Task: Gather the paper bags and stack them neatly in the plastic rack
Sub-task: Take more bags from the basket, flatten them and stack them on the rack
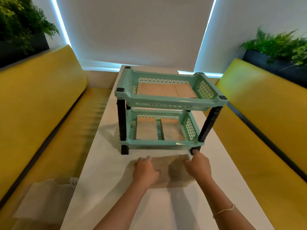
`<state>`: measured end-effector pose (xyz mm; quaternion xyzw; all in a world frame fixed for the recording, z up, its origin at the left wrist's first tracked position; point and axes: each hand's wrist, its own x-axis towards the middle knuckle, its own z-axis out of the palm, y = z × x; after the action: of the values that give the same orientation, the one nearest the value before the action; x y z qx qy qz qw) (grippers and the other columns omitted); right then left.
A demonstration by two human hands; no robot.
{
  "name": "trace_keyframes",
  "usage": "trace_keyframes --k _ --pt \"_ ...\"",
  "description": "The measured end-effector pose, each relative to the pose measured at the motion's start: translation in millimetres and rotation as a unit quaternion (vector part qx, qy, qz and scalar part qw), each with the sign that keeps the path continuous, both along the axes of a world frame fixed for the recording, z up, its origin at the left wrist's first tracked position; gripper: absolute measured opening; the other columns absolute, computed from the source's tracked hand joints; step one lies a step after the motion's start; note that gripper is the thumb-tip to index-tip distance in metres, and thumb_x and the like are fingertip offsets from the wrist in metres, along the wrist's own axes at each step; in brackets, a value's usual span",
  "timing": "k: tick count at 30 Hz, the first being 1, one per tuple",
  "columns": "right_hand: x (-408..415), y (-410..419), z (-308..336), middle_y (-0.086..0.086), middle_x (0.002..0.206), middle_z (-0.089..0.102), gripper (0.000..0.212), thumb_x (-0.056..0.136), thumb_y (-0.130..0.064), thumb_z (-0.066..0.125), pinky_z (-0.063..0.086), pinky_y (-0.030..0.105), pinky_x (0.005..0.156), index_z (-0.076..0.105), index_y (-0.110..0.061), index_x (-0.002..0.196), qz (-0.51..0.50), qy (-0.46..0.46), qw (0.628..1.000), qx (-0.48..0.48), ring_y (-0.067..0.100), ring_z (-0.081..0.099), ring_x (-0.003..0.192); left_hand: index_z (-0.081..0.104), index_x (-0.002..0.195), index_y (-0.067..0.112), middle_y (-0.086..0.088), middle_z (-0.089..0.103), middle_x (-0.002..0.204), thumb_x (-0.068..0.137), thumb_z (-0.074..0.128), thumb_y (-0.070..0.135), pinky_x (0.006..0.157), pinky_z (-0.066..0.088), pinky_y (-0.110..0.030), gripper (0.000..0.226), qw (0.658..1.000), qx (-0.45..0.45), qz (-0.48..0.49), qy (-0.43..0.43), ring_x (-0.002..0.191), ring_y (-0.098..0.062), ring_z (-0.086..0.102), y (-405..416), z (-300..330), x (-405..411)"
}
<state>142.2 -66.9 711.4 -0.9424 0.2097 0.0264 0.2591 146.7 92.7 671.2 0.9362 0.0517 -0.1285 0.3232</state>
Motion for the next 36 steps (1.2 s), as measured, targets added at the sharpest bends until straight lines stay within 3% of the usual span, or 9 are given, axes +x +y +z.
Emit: trace_keyframes --k 3,6,19,27,30,34,36 --pt "-13.7 -0.8 -10.4 0.006 0.106 0.061 0.035 0.086 -0.025 0.055 0.052 0.034 0.086 0.056 -0.011 0.117 -0.012 0.061 0.998 -0.010 0.024 0.059 0.099 0.039 0.139 0.018 -0.008 0.040 0.137 0.084 0.063 0.036 0.100 0.038 -0.030 0.063 0.999 0.038 -0.019 0.022 0.125 -0.024 0.038 -6.1 -5.3 -8.9" --pt "-19.8 3.0 -15.6 0.001 0.091 0.057 0.025 0.085 -0.023 0.055 0.053 0.031 0.081 0.060 -0.013 0.108 -0.012 0.044 0.999 -0.018 0.020 0.058 0.086 0.036 0.142 0.018 -0.008 0.036 0.143 0.086 0.062 0.034 0.102 0.036 -0.030 0.064 0.998 0.056 -0.014 0.016 0.129 -0.024 0.035 -10.1 -7.3 -12.4" --pt "-33.2 21.7 -14.8 0.006 0.107 0.066 0.040 0.086 -0.011 0.055 0.048 0.037 0.091 0.051 -0.015 0.126 0.027 -0.092 0.994 -0.049 0.024 0.061 0.091 0.049 0.131 0.011 -0.011 0.043 0.138 0.089 0.059 0.035 0.097 0.041 -0.032 0.049 0.992 0.121 -0.016 0.018 0.124 -0.026 0.041 -14.7 -6.0 -12.0" --pt "-39.6 23.5 -12.8 0.004 0.096 0.067 0.037 0.092 -0.012 0.047 0.034 0.028 0.093 0.044 -0.020 0.128 0.064 -0.084 0.986 -0.126 0.021 0.058 0.085 0.048 0.131 0.010 -0.012 0.041 0.140 0.089 0.059 0.038 0.099 0.040 -0.033 0.052 0.992 0.125 -0.009 0.026 0.126 -0.027 0.040 -16.7 -5.8 -13.4" --pt "-38.6 24.0 -9.5 0.006 0.100 0.067 0.039 0.090 -0.012 0.051 0.039 0.030 0.092 0.045 -0.018 0.129 0.056 -0.084 0.991 -0.087 0.023 0.059 0.088 0.049 0.131 0.009 -0.012 0.043 0.138 0.089 0.059 0.037 0.098 0.040 -0.032 0.051 0.992 0.125 -0.008 0.024 0.125 -0.027 0.041 -17.1 -5.9 -13.5" --pt "-39.3 28.2 -5.0 0.011 0.112 0.063 0.058 0.088 -0.010 0.057 0.053 0.035 0.080 0.034 -0.017 0.140 0.033 -0.088 0.995 0.035 0.027 0.060 0.095 0.050 0.129 0.007 -0.011 0.044 0.137 0.090 0.059 0.036 0.095 0.041 -0.031 0.049 0.992 0.127 -0.003 0.024 0.123 -0.026 0.043 -17.6 -5.5 -14.7" --pt "-39.2 27.2 -5.5 0.012 0.111 0.063 0.059 0.087 -0.010 0.057 0.055 0.038 0.080 0.033 -0.017 0.140 0.017 -0.075 0.996 0.043 0.029 0.061 0.094 0.051 0.129 0.008 -0.011 0.044 0.137 0.090 0.059 0.036 0.096 0.041 -0.031 0.048 0.991 0.129 0.000 0.025 0.123 -0.026 0.043 -17.7 -5.2 -15.3"
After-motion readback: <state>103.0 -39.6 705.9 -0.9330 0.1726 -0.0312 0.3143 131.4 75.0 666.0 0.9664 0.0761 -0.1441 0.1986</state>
